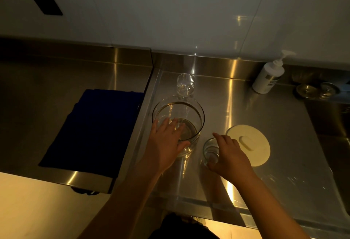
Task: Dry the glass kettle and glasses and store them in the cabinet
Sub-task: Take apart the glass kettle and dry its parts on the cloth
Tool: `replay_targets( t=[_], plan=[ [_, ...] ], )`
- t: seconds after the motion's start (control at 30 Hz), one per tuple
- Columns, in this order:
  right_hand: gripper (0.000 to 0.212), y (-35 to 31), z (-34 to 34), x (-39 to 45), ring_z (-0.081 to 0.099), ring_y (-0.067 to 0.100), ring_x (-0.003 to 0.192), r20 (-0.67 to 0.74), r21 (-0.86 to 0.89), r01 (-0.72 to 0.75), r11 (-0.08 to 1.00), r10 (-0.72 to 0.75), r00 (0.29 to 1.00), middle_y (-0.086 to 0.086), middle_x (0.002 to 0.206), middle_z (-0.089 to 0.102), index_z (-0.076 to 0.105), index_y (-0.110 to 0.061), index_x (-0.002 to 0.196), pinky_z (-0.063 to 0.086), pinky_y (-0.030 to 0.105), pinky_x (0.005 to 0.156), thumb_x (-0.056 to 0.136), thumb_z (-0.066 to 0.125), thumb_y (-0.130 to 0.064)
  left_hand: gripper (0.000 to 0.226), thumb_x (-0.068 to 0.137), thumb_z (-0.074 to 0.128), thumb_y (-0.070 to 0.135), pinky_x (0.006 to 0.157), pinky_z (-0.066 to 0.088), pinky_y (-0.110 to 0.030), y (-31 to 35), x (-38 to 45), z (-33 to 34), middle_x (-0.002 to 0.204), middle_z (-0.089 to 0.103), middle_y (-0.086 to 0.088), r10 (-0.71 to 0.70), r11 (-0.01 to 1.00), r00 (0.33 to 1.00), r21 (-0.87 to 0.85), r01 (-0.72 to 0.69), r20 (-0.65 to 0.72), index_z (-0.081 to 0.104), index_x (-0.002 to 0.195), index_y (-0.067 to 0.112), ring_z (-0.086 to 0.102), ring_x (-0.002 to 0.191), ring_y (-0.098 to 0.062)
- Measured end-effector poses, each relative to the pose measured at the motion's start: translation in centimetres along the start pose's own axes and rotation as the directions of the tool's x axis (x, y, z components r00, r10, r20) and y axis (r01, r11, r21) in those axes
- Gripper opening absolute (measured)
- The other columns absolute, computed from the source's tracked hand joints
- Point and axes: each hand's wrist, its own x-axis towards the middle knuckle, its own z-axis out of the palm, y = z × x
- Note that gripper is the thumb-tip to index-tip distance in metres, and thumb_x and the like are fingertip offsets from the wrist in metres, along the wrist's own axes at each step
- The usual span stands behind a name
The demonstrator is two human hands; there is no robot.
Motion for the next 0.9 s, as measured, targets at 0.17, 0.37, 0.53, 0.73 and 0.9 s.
replay_targets(
  t=[0.17,0.37,0.53,0.73,0.9],
  plan=[
    [0.095,0.2,-0.2,0.0,0.031,0.019,0.131,-0.035,-0.006,0.03,1.0,-0.03,0.999,-0.001,0.148,0.03,0.018,-0.025,0.148,0.041,0.027,0.096,0.074,0.075,-0.043,0.061,0.096,0.022,0.059,0.114,-0.012,-0.043,0.0,0.0,-0.1,0.16,0.009,0.004,-0.003,1.0,1.0,-0.003,0.003,0.021,0.018,0.15,0.031,-0.001,0.147,-0.018],
    [0.094,0.4,-0.7,-0.1,0.031,0.018,0.13,-0.082,-0.037,0.1,0.994,-0.103,0.991,-0.002,0.146,0.032,0.019,-0.029,0.147,0.039,0.025,0.096,0.072,0.074,-0.044,0.064,0.096,0.02,0.06,0.114,-0.013,-0.043,-0.1,-0.1,0.2,0.16,0.008,0.004,0.002,1.0,1.0,0.01,-0.002,-0.001,0.011,0.151,0.03,-0.002,0.147,-0.017],
    [0.094,0.2,-0.8,0.0,0.031,0.018,0.131,-0.091,-0.037,0.12,0.992,-0.123,0.988,-0.002,0.146,0.031,0.019,-0.03,0.147,0.038,0.026,0.098,0.072,0.074,-0.044,0.064,0.096,0.035,0.055,0.115,-0.008,-0.043,-0.2,-1.1,0.5,0.159,0.014,-0.002,0.026,1.0,0.994,0.007,-0.026,-0.108,0.019,0.15,0.026,0.005,0.147,-0.021],
    [0.094,0.2,-0.4,0.2,0.03,0.018,0.131,-0.081,-0.025,0.142,0.99,-0.143,0.986,-0.002,0.147,0.031,0.019,-0.029,0.147,0.038,0.026,0.098,0.072,0.074,-0.043,0.085,0.061,0.086,0.016,0.103,0.037,-0.055,-0.1,-3.0,1.6,0.145,0.042,-0.015,0.014,0.994,0.959,-0.102,-0.045,-0.284,0.047,0.137,0.011,0.037,0.135,-0.036],
    [0.094,0.1,-0.3,0.1,0.031,0.018,0.13,-0.088,-0.017,0.176,0.984,-0.177,0.98,-0.001,0.145,0.033,0.02,-0.028,0.147,0.039,0.026,0.096,0.071,0.075,-0.041,0.089,0.062,0.061,-0.02,0.1,0.042,-0.056,-0.1,-3.5,2.6,0.146,0.039,-0.018,-0.04,0.989,0.916,-0.144,-0.019,-0.398,0.035,0.14,0.012,0.035,0.135,-0.039]
  ],
)
